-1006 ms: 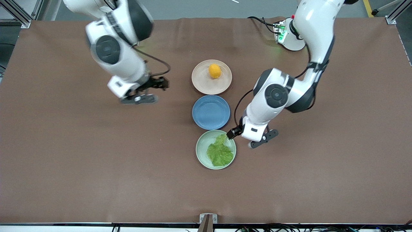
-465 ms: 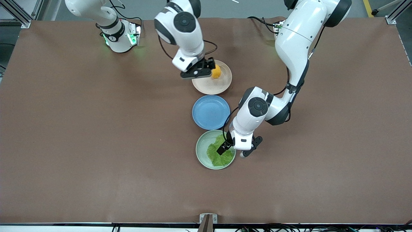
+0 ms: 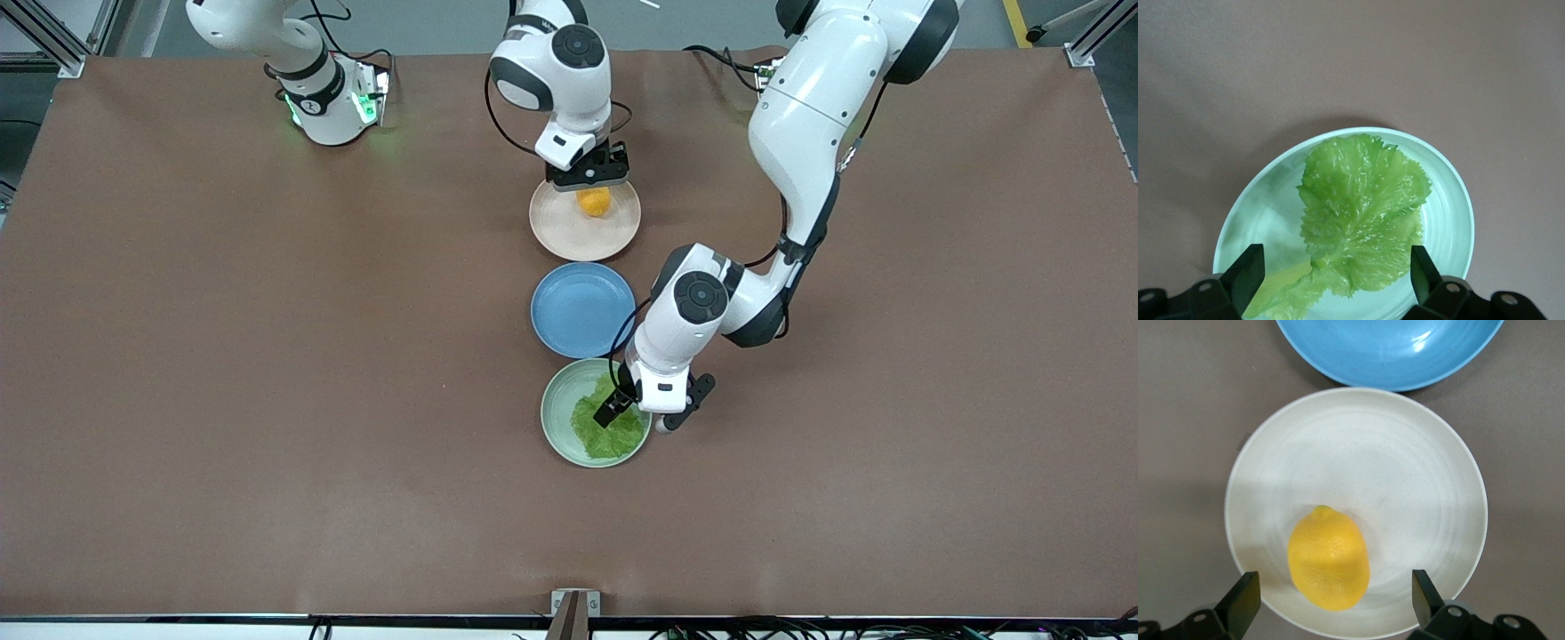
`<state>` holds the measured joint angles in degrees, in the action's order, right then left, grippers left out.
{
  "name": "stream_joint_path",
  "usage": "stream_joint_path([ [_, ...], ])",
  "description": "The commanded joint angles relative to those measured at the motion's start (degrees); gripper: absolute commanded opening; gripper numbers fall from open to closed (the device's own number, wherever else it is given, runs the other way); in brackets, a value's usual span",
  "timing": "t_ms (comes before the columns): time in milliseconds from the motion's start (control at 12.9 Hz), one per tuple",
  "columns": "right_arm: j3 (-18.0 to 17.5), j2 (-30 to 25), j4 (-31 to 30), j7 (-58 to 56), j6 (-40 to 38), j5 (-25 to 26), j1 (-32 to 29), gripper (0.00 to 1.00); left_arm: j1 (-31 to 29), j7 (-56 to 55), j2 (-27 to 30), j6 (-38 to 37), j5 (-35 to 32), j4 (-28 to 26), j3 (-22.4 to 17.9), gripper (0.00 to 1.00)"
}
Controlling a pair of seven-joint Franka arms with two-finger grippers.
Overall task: Pick lemon and lettuce from plates
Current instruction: 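Close the left gripper on the lettuce while the right gripper grasps the lemon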
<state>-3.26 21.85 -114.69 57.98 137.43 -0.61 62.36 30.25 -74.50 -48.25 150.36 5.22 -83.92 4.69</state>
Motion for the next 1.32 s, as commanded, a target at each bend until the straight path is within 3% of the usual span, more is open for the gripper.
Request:
stream_joint_path([
  [0, 0.89, 1.61, -0.36, 2.84, 1.95, 2.63, 1.98, 1.0, 1.04, -2.05, -1.05, 0.64, -1.26, 1.39, -1.0, 0.8],
  [465, 0.98, 4.78, -0.27, 2.93, 6.79, 5.27, 2.33, 0.97, 1.04, -3.46, -1.93, 0.55, -2.49, 1.13, -1.0, 0.72],
  [619, 0.98, 5.39, -0.27, 2.93, 6.8, 6.24, 2.33, 0.93, 1.04, -3.46, -2.2, 0.64, -2.49, 1.04, -1.0, 0.57],
  [852, 0.98, 5.66, -0.36, 3.01, 6.8, 6.59, 2.33, 0.78, 1.04, -3.46, -2.2, 0.64, -2.58, 1.12, -1.0, 0.25],
  [929, 0.98, 5.74, -0.36, 3.97, 6.8, 6.59, 2.42, 0.78, 1.04, -3.46, -2.2, 0.64, -3.28, 1.12, -1.0, 0.18],
  [1084, 0.98, 6.01, -0.36, 5.12, 6.71, 6.59, 2.95, 0.77, 1.04, -3.46, -2.11, 0.64, -4.25, 1.12, -0.91, 0.05],
  [1239, 0.98, 6.01, -0.45, 5.56, 6.62, 6.59, 2.95, 0.72, 1.13, -3.46, -1.85, 0.64, -4.25, 1.3, -0.91, 0.01],
])
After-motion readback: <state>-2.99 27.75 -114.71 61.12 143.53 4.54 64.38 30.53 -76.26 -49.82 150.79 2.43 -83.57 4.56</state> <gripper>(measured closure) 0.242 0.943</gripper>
